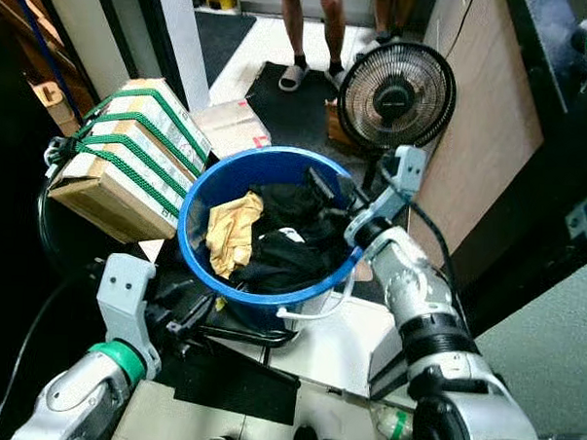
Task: Clothes washing
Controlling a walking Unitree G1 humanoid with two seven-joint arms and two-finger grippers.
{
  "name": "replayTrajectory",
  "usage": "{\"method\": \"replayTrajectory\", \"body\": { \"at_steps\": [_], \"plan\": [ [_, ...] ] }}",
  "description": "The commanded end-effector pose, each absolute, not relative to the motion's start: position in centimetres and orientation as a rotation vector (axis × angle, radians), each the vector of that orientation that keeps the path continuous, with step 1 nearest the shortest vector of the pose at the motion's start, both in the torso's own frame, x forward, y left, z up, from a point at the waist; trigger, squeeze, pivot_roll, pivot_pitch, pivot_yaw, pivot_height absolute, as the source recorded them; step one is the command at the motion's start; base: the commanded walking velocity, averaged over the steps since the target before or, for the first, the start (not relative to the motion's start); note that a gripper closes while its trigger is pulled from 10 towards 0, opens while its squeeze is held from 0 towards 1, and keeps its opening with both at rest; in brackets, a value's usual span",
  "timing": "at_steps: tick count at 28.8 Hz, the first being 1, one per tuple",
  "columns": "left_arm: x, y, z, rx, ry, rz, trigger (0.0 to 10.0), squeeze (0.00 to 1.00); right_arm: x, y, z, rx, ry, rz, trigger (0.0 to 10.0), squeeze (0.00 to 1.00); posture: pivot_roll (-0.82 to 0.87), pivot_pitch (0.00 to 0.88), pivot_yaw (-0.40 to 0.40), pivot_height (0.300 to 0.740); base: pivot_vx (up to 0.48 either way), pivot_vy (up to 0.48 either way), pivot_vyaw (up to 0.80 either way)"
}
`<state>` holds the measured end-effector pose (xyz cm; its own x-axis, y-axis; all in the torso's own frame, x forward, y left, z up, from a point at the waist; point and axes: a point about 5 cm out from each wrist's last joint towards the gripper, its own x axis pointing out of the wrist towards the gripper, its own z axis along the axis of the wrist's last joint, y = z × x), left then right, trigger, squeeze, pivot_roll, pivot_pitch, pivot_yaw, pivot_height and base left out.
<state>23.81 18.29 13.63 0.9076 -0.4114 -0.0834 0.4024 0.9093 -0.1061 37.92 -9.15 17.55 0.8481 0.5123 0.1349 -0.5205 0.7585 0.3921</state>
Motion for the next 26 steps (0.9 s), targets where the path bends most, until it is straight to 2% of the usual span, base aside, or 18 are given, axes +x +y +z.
{"method": "replayTrajectory", "body": {
  "at_steps": [1, 3, 7, 9, 10, 11, 12, 13, 14, 15, 16, 19, 21, 26],
  "plan": [
    [23.7, 18.4, 13.2, -0.103, 0.119, -0.42, 10.0, 0.0, 37.7, -8.5, 17.3, 0.407, -0.001, 0.592, 10.0, 0.0, 0.19, 0.083, 0.072, 0.74, 0.0, 0.0, 0.0],
    [23.5, 17.9, 13.0, -0.109, 0.127, -0.457, 10.0, 0.0, 36.4, -7.4, 15.6, 0.309, 0.048, 0.679, 10.0, 0.0, 0.19, 0.081, 0.069, 0.74, 0.0, 0.0, 0.0],
    [23.5, 17.8, 12.9, -0.108, 0.122, -0.451, 10.0, 0.0, 36.2, -7.4, 15.7, 0.336, 0.01, 0.681, 10.0, 0.0, 0.19, 0.079, 0.063, 0.74, 0.0, 0.0, 0.0],
    [24.1, 18.1, 13.2, -0.088, 0.094, -0.379, 10.0, 0.0, 36.9, -9.3, 17.1, 0.501, -0.092, 0.517, 10.0, 0.0, 0.19, 0.065, 0.038, 0.74, 0.0, 0.0, 0.0],
    [24.1, 18.1, 13.2, -0.088, 0.094, -0.379, 10.0, 0.0, 36.9, -9.3, 17.1, 0.501, -0.092, 0.517, 10.0, 0.0, 0.19, 0.065, 0.038, 0.74, 0.0, 0.0, 0.0],
    [24.4, 18.3, 13.4, -0.082, 0.081, -0.348, 10.0, 0.0, 37.3, -10.3, 17.6, 0.568, -0.122, 0.439, 10.0, 0.0, 0.19, 0.065, 0.038, 0.74, 0.0, 0.0, 0.0],
    [25.1, 19.0, 13.5, -0.013, 0.101, -0.252, 10.0, 0.0, 37.2, -11.6, 17.2, 0.47, -0.131, 0.37, 10.0, 0.0, 0.19, 0.058, 0.028, 0.74, 0.0, 0.0, 0.0],
    [25.1, 19.0, 13.5, -0.013, 0.101, -0.252, 10.0, 0.0, 37.2, -11.6, 17.2, 0.47, -0.131, 0.37, 10.0, 0.0, 0.19, 0.058, 0.028, 0.74, 0.0, 0.0, 0.0],
    [25.6, 19.5, 13.7, 0.043, 0.096, -0.171, 10.0, 0.0, 36.9, -12.5, 16.8, 0.34, -0.141, 0.325, 10.0, 0.0, 0.19, 0.058, 0.028, 0.74, 0.0, 0.0, 0.0],
    [25.6, 19.5, 13.7, 0.043, 0.096, -0.171, 10.0, 0.0, 36.9, -12.5, 16.8, 0.34, -0.141, 0.325, 10.0, 0.0, 0.19, 0.058, 0.028, 0.74, 0.0, 0.0, 0.0],
    [26.0, 19.8, 13.9, 0.081, 0.091, -0.12, 10.0, 0.0, 36.7, -12.9, 16.4, 0.243, -0.146, 0.309, 10.0, 0.0, 0.19, 0.058, 0.028, 0.74, 0.0, 0.0, 0.0],
    [26.4, 19.9, 14.4, 0.048, 0.055, -0.083, 10.0, 0.0, 36.2, -13.6, 15.6, 0.2, -0.132, 0.275, 10.0, 0.0, 0.18, 0.05, 0.02, 0.74, 0.0, 0.0, 0.0],
    [26.8, 19.8, 15.0, -0.013, 0.007, -0.065, 10.0, 0.0, 35.2, -15.1, 14.5, 0.204, -0.108, 0.201, 10.0, 0.0, 0.17, 0.043, 0.019, 0.74, 0.0, 0.0, 0.0],
    [27.1, 19.3, 14.8, -0.021, -0.002, -0.076, 10.0, 0.0, 34.5, -15.7, 15.0, 0.227, -0.16, 0.174, 10.0, 0.0, 0.14, 0.025, 0.04, 0.74, 0.0, 0.0, 0.0]
  ]
}}
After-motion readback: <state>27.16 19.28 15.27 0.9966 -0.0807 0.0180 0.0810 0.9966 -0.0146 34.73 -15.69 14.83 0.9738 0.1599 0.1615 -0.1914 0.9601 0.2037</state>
